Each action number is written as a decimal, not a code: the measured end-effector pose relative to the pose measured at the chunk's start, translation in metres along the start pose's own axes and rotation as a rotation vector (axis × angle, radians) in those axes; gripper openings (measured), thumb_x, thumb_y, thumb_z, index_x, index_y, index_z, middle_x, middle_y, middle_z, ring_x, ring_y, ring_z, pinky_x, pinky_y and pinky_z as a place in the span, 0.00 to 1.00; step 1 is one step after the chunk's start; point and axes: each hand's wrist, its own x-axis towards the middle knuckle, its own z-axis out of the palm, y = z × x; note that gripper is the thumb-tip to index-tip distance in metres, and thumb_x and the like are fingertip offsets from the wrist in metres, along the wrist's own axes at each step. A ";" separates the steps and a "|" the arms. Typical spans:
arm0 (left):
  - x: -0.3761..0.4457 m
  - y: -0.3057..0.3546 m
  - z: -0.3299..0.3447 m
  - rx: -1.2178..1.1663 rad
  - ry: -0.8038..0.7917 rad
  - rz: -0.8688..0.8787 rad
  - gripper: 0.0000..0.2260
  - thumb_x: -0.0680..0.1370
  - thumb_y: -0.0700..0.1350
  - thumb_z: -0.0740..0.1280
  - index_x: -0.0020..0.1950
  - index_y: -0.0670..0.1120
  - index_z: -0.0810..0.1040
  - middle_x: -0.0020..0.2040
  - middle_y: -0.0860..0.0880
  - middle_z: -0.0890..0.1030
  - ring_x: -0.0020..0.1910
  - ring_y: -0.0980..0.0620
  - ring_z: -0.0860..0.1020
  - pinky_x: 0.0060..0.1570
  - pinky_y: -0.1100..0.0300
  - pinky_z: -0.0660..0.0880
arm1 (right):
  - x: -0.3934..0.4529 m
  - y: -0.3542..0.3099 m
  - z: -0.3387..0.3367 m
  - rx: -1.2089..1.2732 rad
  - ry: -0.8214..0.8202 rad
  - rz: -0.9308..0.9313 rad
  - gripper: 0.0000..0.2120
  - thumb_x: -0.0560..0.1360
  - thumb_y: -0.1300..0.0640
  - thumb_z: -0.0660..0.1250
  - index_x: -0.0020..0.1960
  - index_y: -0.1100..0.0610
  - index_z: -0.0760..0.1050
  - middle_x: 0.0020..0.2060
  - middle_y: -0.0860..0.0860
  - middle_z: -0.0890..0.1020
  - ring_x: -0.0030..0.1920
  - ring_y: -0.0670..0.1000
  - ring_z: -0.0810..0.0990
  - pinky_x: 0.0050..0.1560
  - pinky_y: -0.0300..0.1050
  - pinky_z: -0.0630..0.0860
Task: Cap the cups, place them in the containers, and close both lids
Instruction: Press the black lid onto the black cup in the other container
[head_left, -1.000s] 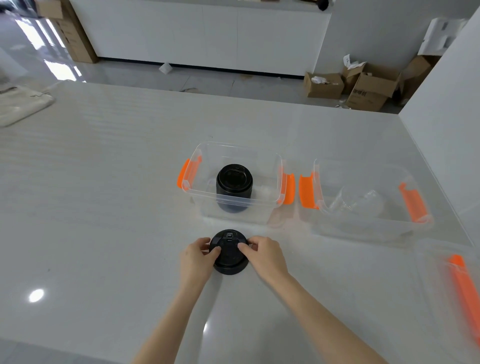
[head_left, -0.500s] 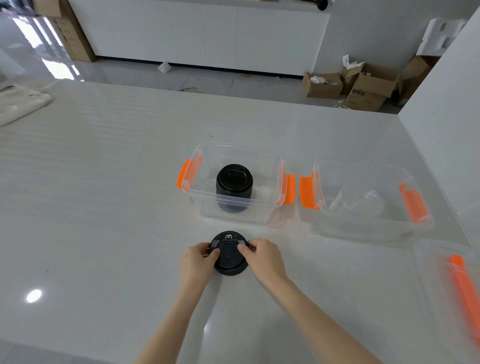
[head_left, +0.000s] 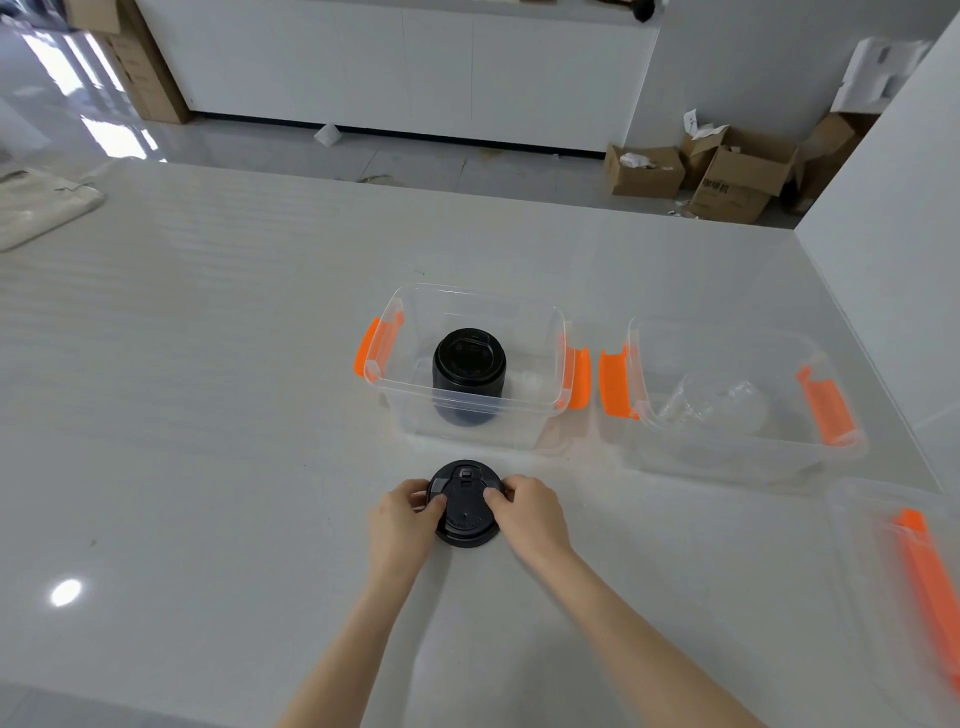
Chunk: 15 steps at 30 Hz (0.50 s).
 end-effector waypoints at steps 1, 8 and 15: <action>0.002 -0.001 0.000 -0.020 -0.006 -0.025 0.13 0.73 0.40 0.67 0.57 0.40 0.78 0.52 0.41 0.83 0.45 0.48 0.77 0.46 0.59 0.70 | 0.001 0.000 0.001 0.024 0.002 0.010 0.13 0.74 0.51 0.62 0.40 0.61 0.76 0.38 0.57 0.81 0.43 0.60 0.79 0.44 0.50 0.75; 0.003 0.001 -0.001 -0.228 -0.060 -0.165 0.14 0.72 0.40 0.69 0.57 0.39 0.78 0.52 0.40 0.82 0.48 0.46 0.77 0.48 0.56 0.71 | -0.003 0.000 -0.006 0.328 -0.030 0.146 0.10 0.72 0.52 0.66 0.45 0.59 0.80 0.45 0.56 0.85 0.49 0.57 0.82 0.55 0.54 0.77; -0.019 0.056 -0.061 -0.286 -0.083 0.072 0.08 0.71 0.40 0.71 0.49 0.42 0.81 0.43 0.44 0.83 0.41 0.47 0.80 0.40 0.60 0.79 | -0.032 -0.050 -0.066 0.545 -0.131 -0.043 0.13 0.71 0.56 0.71 0.54 0.61 0.80 0.47 0.55 0.85 0.47 0.52 0.84 0.42 0.40 0.82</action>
